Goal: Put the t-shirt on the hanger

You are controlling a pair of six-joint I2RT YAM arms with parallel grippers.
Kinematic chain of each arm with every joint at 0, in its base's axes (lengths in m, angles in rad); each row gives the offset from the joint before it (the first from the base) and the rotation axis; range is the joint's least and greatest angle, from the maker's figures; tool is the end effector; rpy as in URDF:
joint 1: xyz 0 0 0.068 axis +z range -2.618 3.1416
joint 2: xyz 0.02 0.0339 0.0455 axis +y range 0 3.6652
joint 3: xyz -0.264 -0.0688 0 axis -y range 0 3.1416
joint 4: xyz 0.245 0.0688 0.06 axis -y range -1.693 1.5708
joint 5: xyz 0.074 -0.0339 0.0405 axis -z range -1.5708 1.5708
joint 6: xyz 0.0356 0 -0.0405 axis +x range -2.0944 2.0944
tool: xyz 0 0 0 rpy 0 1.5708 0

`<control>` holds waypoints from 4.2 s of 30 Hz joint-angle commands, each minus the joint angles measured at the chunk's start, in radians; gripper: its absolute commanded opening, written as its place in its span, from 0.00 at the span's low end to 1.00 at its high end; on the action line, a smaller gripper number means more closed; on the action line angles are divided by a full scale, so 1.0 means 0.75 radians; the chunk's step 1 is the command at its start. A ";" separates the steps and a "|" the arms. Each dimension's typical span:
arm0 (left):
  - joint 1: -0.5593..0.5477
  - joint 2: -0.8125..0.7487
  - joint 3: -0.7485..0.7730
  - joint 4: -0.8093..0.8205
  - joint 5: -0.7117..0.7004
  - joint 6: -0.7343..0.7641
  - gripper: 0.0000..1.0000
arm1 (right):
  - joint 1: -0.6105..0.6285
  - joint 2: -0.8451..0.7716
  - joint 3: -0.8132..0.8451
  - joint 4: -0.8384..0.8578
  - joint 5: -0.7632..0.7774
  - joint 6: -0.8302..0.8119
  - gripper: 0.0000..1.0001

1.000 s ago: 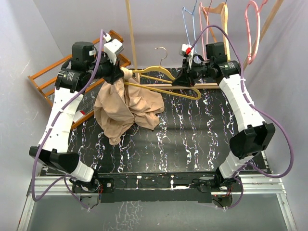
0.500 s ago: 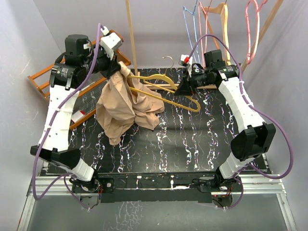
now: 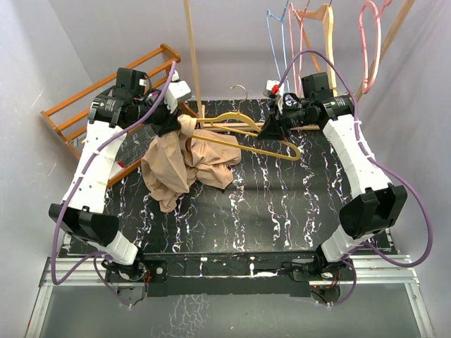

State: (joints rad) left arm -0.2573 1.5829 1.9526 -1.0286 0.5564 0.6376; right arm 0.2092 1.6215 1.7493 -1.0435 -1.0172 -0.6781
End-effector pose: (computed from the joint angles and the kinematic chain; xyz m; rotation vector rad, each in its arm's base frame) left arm 0.2973 -0.0977 0.4581 1.1865 1.7852 -0.3986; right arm 0.3118 0.0972 0.3944 -1.2675 1.7353 0.9783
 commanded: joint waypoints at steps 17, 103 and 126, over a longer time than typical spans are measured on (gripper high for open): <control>0.001 -0.154 -0.089 -0.006 0.134 0.037 0.00 | -0.109 0.282 0.377 -0.218 -0.408 -0.240 0.08; -0.017 -0.088 -0.111 -0.138 -0.268 0.468 0.00 | -0.111 -0.205 -0.117 0.343 -0.260 0.003 0.08; -0.242 0.303 0.571 -0.346 -0.246 0.411 0.00 | -0.019 -0.199 -0.242 0.527 -0.064 0.106 0.08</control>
State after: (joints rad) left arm -0.3901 1.8732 2.4027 -1.2919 0.3233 0.9836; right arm 0.1703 1.4807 1.5723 -0.7063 -1.1225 -0.6212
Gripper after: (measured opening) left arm 0.019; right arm 0.099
